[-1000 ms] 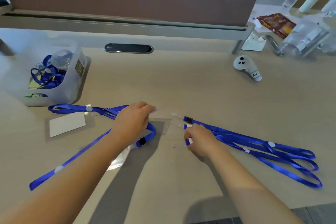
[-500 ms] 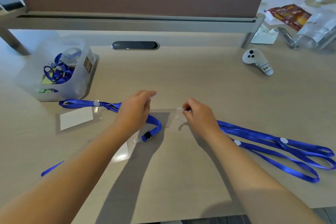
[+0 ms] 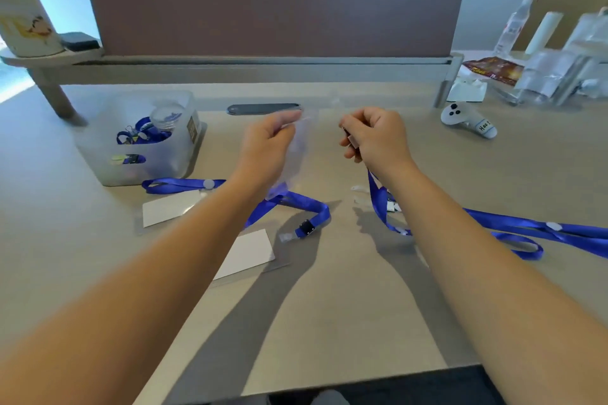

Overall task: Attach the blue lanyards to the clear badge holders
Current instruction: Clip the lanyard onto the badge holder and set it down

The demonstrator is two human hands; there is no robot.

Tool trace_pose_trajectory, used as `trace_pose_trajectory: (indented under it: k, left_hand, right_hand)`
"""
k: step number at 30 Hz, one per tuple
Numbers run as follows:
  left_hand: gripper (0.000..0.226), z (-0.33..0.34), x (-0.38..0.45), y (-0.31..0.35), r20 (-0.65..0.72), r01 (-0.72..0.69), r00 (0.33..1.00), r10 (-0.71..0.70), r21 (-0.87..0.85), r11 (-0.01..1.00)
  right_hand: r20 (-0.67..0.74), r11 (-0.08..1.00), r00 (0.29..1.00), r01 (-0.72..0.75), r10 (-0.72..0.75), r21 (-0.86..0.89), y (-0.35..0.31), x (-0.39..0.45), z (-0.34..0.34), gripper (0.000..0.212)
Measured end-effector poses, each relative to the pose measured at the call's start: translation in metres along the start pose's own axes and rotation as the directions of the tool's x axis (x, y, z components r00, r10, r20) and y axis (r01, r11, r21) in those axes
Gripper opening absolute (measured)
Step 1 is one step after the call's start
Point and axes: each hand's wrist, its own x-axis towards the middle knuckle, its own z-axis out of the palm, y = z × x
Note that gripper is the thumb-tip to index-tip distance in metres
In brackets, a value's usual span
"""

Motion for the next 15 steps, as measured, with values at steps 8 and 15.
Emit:
trace_pose_trajectory:
  k: [8, 15]
  left_hand:
    - [0.035, -0.036, -0.037, 0.013, -0.003, 0.019, 1.000, -0.020, -0.087, 0.996]
    - [0.032, -0.048, -0.057, 0.012, 0.008, 0.047, 0.999, -0.047, -0.094, 0.994]
  right_hand:
    - [0.167, 0.963, 0.978, -0.161, 0.126, 0.217, -0.048, -0.044, 0.023, 0.029]
    - [0.268, 0.962, 0.953, -0.198, 0.144, 0.186, -0.062, -0.064, 0.029, 0.033]
